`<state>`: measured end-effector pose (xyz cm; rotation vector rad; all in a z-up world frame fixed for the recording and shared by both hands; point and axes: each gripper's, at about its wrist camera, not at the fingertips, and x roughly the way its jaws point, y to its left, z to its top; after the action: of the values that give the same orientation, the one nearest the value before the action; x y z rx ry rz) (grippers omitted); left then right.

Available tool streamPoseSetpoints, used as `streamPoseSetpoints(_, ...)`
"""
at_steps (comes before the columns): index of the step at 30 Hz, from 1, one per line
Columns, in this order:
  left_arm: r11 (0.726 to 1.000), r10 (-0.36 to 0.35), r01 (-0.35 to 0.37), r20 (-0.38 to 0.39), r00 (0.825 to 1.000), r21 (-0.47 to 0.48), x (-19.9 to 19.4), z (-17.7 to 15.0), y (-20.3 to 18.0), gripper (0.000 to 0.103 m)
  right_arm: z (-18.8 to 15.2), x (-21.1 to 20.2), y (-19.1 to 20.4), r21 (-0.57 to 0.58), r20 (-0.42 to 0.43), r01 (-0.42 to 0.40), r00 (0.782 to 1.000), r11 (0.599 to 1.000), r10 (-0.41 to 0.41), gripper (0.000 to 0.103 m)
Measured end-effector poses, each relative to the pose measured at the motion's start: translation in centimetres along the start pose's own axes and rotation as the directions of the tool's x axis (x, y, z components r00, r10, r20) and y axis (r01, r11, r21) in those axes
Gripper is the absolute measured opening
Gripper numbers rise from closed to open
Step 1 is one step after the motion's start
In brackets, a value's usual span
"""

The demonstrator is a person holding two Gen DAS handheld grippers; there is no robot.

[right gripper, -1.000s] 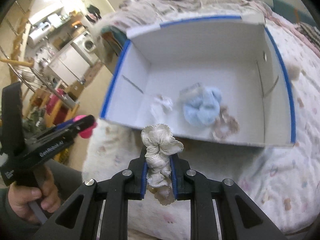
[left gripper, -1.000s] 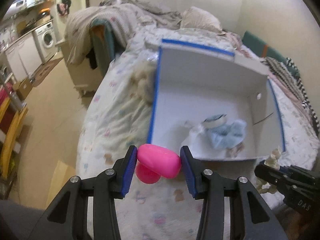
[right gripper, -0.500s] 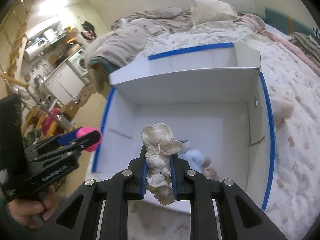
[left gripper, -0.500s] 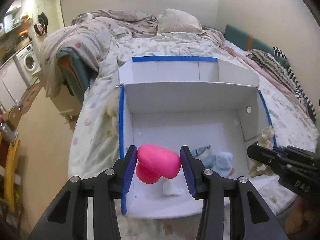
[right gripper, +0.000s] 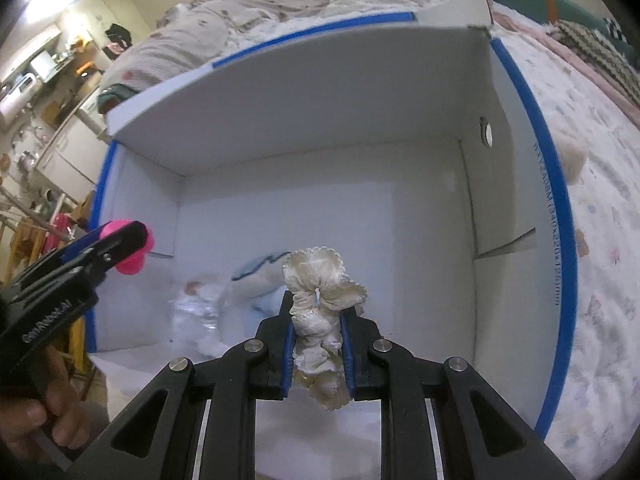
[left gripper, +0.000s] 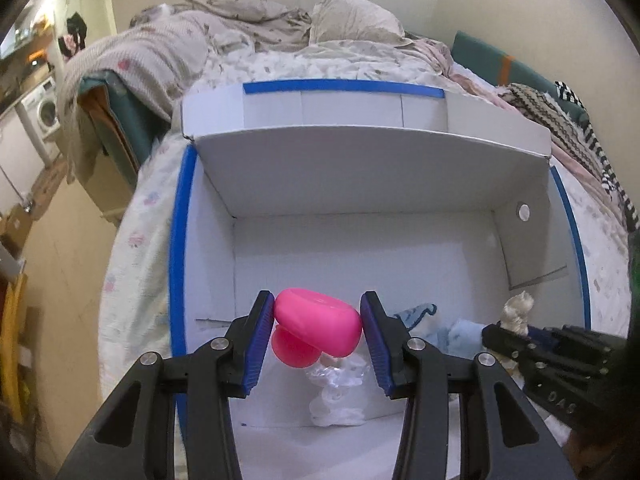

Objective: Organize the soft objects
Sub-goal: 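Lower the pink puff and scrunchie into the box and open both grippers, then withdraw both grippers up and back from the box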

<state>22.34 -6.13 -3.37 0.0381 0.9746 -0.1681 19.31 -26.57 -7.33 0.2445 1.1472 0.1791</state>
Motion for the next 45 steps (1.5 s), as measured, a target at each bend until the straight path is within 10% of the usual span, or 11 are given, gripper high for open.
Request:
streamPoseSetpoints(18, 1.000, -0.007, 0.007, -0.082, 0.997, -0.009, 1.9, -0.4, -0.2, 0.041, 0.8, 2.2, 0.0, 0.049, -0.031, 0.020, 0.999, 0.999, -0.019, 0.025)
streamPoseSetpoints(31, 0.999, -0.022, 0.019, -0.073, 0.997, -0.034, 0.9, -0.4, 0.2, 0.063, 1.2, 1.5, -0.4, 0.107, 0.012, -0.045, 0.999, 0.993, 0.044, 0.099)
streamPoseSetpoints(45, 0.998, -0.040, 0.038, -0.057, 0.998, -0.041, -0.5, -0.8, -0.2, 0.064, 0.6, 1.2, -1.0, 0.148, -0.003, -0.098, 0.995, 0.984, 0.100, 0.101)
